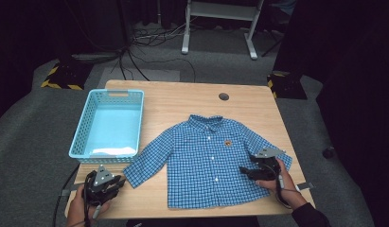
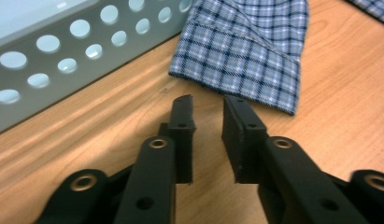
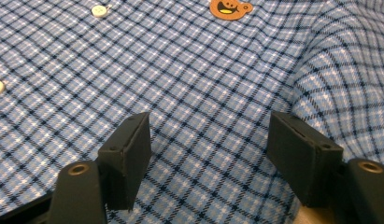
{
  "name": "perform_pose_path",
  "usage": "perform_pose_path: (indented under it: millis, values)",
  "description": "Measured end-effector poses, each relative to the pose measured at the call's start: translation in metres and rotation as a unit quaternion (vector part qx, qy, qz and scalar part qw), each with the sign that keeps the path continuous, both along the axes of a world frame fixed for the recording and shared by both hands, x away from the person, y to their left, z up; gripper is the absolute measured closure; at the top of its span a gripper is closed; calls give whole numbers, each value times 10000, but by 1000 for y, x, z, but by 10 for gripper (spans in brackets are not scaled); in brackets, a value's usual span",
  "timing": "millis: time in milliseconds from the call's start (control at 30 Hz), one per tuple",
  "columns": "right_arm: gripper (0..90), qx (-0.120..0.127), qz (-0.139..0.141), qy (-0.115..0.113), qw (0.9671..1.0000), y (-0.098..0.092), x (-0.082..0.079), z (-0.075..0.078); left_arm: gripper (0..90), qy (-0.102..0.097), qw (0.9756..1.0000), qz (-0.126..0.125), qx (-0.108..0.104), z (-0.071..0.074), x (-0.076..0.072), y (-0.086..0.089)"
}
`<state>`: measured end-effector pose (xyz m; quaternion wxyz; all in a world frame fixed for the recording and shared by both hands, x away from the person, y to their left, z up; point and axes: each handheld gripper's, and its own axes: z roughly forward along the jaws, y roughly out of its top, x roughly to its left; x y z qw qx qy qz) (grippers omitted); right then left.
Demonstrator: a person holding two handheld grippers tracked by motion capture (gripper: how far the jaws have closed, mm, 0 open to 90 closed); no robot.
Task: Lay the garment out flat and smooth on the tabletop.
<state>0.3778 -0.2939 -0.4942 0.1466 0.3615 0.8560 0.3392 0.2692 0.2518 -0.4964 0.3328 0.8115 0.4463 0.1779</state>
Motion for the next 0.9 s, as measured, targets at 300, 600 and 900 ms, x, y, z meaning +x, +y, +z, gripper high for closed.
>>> perform_pose_path:
  millis: [300, 600, 900]
  values:
    - [307, 106, 14, -105, 9999, -2, -2, -3, 319, -165, 9998, -80, -84, -7, 0, -5]
    - [287, 205, 14, -200, 9996, -4, -3, -5, 270, -128, 9999, -11, -59, -7, 1, -5]
    - [275, 234, 26, -233, 9995, -3, -2, -6, 268, -130, 9999, -7, -71, -7, 2, -5]
